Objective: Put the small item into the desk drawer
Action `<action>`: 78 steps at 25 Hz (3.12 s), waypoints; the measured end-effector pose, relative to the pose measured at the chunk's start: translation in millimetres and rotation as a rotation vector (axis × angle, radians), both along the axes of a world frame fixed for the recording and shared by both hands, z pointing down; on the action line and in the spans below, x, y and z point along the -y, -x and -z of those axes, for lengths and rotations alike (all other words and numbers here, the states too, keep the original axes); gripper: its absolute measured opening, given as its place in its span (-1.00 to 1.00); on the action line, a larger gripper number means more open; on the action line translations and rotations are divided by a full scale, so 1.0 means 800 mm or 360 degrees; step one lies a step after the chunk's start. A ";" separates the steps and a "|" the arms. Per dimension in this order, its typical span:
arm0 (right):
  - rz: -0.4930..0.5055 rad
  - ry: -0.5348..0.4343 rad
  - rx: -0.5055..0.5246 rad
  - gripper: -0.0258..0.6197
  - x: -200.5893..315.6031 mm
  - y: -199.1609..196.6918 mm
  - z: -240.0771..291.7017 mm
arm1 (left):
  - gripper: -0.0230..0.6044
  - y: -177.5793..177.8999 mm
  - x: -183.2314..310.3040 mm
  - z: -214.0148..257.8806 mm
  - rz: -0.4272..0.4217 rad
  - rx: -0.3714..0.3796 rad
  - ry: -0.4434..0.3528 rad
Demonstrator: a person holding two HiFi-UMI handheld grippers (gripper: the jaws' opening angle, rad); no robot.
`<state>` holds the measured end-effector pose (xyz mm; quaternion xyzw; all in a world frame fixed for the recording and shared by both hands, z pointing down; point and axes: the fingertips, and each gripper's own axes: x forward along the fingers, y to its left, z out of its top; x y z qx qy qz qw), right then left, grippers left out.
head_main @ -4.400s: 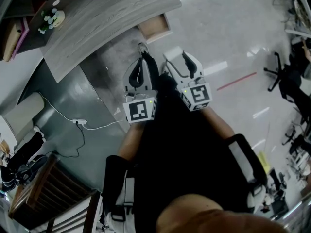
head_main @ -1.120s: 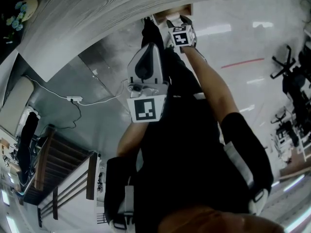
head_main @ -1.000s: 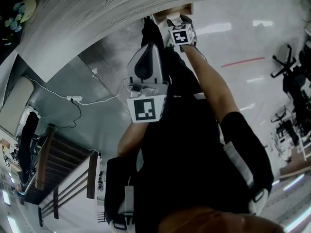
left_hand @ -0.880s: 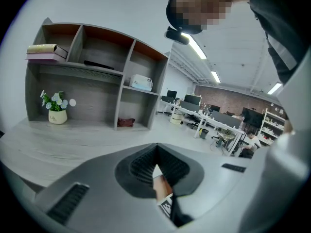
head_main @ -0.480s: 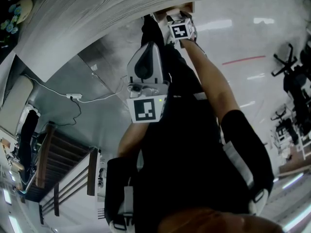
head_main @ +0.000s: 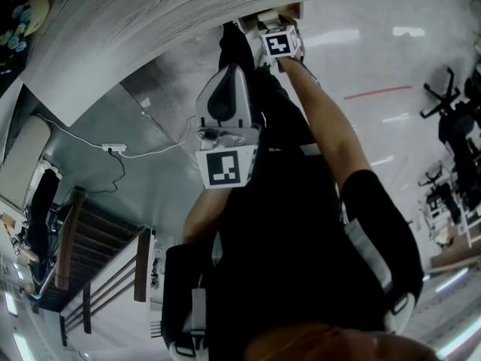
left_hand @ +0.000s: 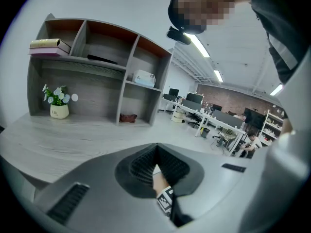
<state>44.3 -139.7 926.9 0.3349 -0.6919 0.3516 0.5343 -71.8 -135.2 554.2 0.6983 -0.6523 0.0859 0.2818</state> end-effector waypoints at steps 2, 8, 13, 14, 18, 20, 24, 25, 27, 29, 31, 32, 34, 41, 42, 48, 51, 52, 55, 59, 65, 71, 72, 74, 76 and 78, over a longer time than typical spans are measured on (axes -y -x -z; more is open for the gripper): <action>-0.0001 0.0000 0.0000 -0.14 -0.002 -0.001 0.000 | -0.95 0.000 -0.001 0.000 0.0000 -0.0002 0.0000; -0.0021 -0.0020 0.0006 -0.14 -0.002 0.001 0.009 | -0.95 0.000 -0.004 0.004 -0.0001 -0.0002 -0.0021; -0.0046 -0.0059 0.0021 -0.14 0.000 0.002 0.025 | -0.95 -0.001 -0.008 0.014 -0.0009 -0.0002 -0.0057; -0.0057 -0.0061 0.0030 -0.14 -0.001 0.002 0.029 | -0.95 -0.001 -0.009 0.017 -0.0011 -0.0002 -0.0066; -0.0122 -0.0049 0.0094 -0.28 -0.005 0.002 0.052 | -0.95 -0.006 -0.015 0.031 -0.0017 -0.0003 -0.0098; -0.0140 -0.0061 0.0100 -0.40 -0.006 -0.004 0.066 | -0.95 -0.011 -0.017 0.041 -0.0022 -0.0004 -0.0113; -0.0175 -0.0101 0.0140 -0.59 0.006 -0.008 0.089 | -0.95 -0.019 -0.015 0.058 -0.0031 0.0013 -0.0159; -0.0183 -0.0116 0.0145 -0.65 0.008 -0.008 0.096 | -0.95 -0.020 -0.017 0.062 -0.0029 0.0016 -0.0170; -0.0194 -0.0152 0.0149 -0.76 0.009 -0.010 0.111 | -0.95 -0.020 -0.023 0.072 -0.0024 0.0024 -0.0197; -0.0201 -0.0183 0.0163 -0.81 0.008 -0.011 0.129 | -0.95 -0.022 -0.031 0.084 -0.0024 0.0035 -0.0227; -0.0213 -0.0203 0.0198 -0.84 0.004 -0.011 0.151 | -0.95 -0.026 -0.039 0.096 -0.0027 0.0040 -0.0248; -0.0216 -0.0221 0.0213 -0.86 0.003 -0.011 0.163 | -0.95 -0.028 -0.043 0.102 -0.0029 0.0040 -0.0257; -0.0214 -0.0278 0.0235 -0.89 0.002 -0.015 0.189 | -0.95 -0.034 -0.052 0.113 -0.0035 0.0041 -0.0275; -0.0258 -0.0474 0.0387 -0.92 -0.008 -0.034 0.293 | -0.95 -0.061 -0.082 0.157 -0.0070 0.0050 -0.0372; -0.0263 -0.0510 0.0410 -0.92 -0.010 -0.038 0.309 | -0.95 -0.066 -0.088 0.163 -0.0076 0.0053 -0.0387; -0.0274 -0.0701 0.0561 -0.92 -0.033 -0.058 0.403 | -0.95 -0.092 -0.129 0.197 -0.0129 0.0118 -0.0444; -0.0250 -0.0799 0.0636 -0.92 -0.046 -0.064 0.441 | -0.95 -0.098 -0.147 0.212 -0.0130 0.0140 -0.0473; -0.0244 -0.0825 0.0658 -0.92 -0.051 -0.065 0.455 | -0.95 -0.099 -0.151 0.216 -0.0127 0.0143 -0.0486; -0.0242 -0.0873 0.0719 -0.92 -0.071 -0.067 0.493 | -0.95 -0.100 -0.161 0.230 -0.0121 0.0139 -0.0518; -0.0217 -0.0946 0.0799 -0.92 -0.091 -0.071 0.533 | -0.95 -0.098 -0.167 0.240 -0.0145 0.0138 -0.0523; -0.0205 -0.1099 0.0889 -0.92 -0.114 -0.070 0.599 | -0.95 -0.079 -0.167 0.253 -0.0156 0.0127 -0.0524; -0.0223 -0.1158 0.0954 -0.92 -0.135 -0.065 0.637 | -0.95 -0.065 -0.168 0.260 -0.0178 0.0134 -0.0506; -0.0219 -0.1170 0.0958 -0.92 -0.136 -0.064 0.642 | -0.95 -0.064 -0.167 0.264 -0.0183 0.0136 -0.0517; -0.0194 -0.1191 0.0951 -0.92 -0.136 -0.061 0.648 | -0.95 -0.060 -0.162 0.270 -0.0193 0.0153 -0.0552; -0.0172 -0.1202 0.0951 -0.92 -0.135 -0.057 0.650 | -0.95 -0.057 -0.156 0.272 -0.0205 0.0181 -0.0580; -0.0154 -0.1207 0.0956 -0.92 -0.134 -0.052 0.651 | -0.95 -0.057 -0.151 0.276 -0.0191 0.0138 -0.0579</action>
